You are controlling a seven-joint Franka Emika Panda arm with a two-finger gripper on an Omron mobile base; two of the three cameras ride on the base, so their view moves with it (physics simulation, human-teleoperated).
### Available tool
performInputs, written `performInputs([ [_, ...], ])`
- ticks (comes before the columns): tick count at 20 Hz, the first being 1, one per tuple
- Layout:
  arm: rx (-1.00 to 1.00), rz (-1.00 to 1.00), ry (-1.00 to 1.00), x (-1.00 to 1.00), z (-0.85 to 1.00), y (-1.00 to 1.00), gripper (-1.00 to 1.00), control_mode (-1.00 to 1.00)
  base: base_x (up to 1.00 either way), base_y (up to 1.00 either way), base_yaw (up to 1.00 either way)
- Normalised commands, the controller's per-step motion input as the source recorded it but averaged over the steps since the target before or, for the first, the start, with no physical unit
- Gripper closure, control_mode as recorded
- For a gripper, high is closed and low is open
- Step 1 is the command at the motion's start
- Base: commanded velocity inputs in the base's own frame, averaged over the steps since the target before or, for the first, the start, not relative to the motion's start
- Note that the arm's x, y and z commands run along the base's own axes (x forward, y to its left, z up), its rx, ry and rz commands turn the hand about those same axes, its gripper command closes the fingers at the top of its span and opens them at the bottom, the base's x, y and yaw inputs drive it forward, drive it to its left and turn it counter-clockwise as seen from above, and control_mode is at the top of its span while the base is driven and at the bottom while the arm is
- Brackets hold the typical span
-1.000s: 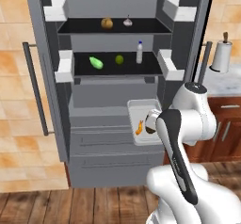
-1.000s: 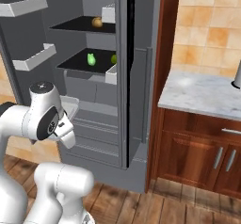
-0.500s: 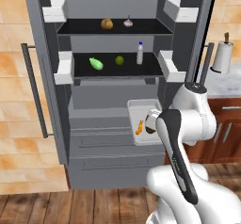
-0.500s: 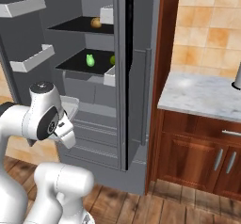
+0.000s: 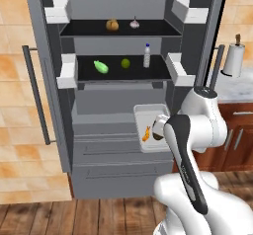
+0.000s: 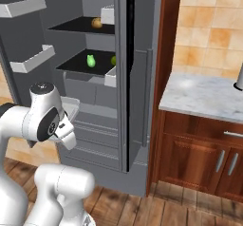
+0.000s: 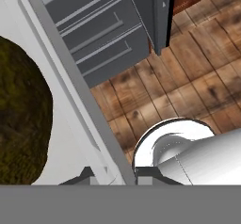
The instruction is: Place the tupperware on the top shelf of the fridge. Make space for the tupperware among the existing items by rearranging them on the shelves if needed. Close the fridge door when finished.
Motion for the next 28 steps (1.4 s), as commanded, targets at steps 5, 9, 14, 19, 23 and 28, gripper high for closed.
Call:
performInputs([
  [5, 0.00, 0.00, 0.00, 0.00, 0.00, 0.00, 1.00, 1.00, 0.22, 0.65, -0.15],
  [9, 0.00, 0.00, 0.00, 0.00, 0.00, 0.00, 1.00, 1.00, 0.29, 0.22, -0.19],
  [14, 0.00, 0.00, 0.00, 0.00, 0.00, 0.00, 1.00, 1.00, 0.50, 0.00, -0.01],
  [19, 0.00, 0.00, 0.00, 0.00, 0.00, 0.00, 1.00, 1.00, 0.40, 0.00, 0.00],
  [23, 0.00, 0.00, 0.00, 0.00, 0.00, 0.00, 1.00, 1.00, 0.45, 0.30, 0.00],
  [28, 0.00, 0.00, 0.00, 0.00, 0.00, 0.00, 1.00, 1.00, 0.50, 0.33, 0.00],
])
